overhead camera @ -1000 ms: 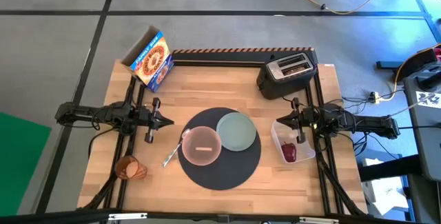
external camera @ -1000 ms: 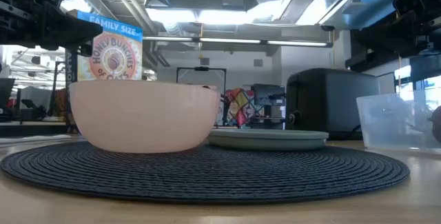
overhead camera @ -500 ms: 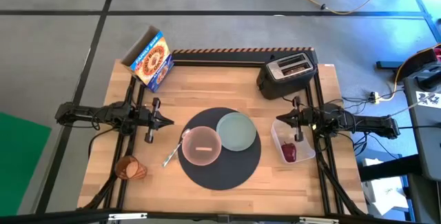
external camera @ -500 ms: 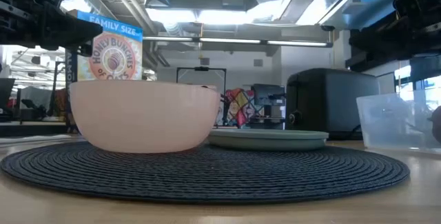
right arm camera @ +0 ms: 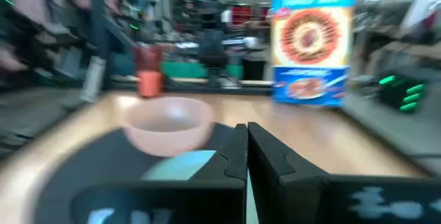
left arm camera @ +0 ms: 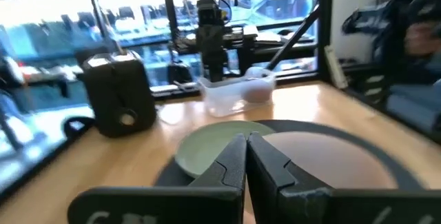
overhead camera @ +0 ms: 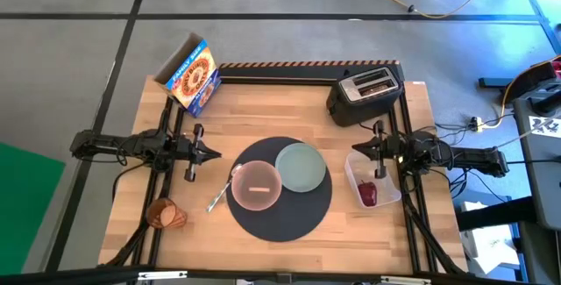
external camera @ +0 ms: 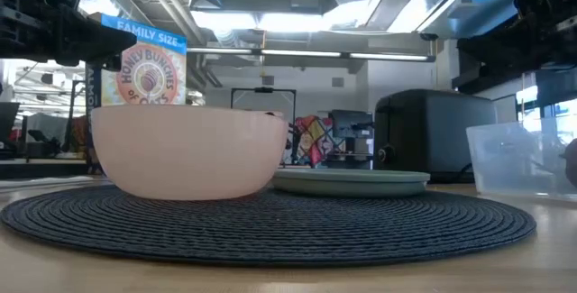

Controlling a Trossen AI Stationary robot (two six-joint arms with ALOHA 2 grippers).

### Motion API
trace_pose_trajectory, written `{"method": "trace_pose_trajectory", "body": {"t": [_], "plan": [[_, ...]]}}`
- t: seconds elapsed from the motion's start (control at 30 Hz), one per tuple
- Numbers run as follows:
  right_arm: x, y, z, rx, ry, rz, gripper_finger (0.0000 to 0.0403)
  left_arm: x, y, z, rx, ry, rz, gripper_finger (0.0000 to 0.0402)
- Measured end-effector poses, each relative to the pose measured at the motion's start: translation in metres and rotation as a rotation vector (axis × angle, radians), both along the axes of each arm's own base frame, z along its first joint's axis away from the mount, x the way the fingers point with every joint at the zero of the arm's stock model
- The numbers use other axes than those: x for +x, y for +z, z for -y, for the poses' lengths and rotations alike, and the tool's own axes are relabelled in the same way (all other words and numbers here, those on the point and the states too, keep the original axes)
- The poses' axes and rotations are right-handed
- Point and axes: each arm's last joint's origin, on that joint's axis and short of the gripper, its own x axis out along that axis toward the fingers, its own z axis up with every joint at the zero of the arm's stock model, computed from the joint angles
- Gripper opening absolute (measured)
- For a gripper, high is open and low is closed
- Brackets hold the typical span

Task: Arrange a breakfast setting
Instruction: Pour the cereal from the cereal box into the pink bowl

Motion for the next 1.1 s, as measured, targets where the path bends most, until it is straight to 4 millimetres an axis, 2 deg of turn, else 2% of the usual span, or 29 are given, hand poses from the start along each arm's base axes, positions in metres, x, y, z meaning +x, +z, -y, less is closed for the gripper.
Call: {"method": "trace_pose_trajectory", "body": {"t": [0.07,0.17,0.4,0.5,0.7,0.87,1.1], "plan": [[0.000,0.001,-0.002,0.077,0.060,0.003,0.0000,0.000,0.000,0.000,0.035,0.012,0.002,0.0000],[0.000,0.002,-0.002,0.138,0.083,0.009,0.0000,0.000,0.000,0.000,-0.029,0.006,0.002,0.0000],[0.000,0.001,0.001,0.188,-0.016,0.010,0.0000,0.000,0.001,0.000,-0.143,0.000,0.004,0.0000],[0.000,0.002,0.002,0.169,-0.044,0.013,0.0000,0.000,0.005,-0.002,-0.134,0.077,0.055,0.0000],[-0.001,0.009,0.005,0.173,-0.155,0.101,0.0012,-0.002,0.018,-0.003,-0.208,0.076,0.189,0.0000],[-0.002,0.012,0.008,0.187,-0.271,0.141,0.0072,-0.008,0.041,-0.004,-0.220,0.122,0.218,0.0012],[0.003,0.014,0.012,0.180,-0.402,0.151,0.0203,-0.016,0.078,-0.005,-0.182,0.272,0.034,0.0072]]}}
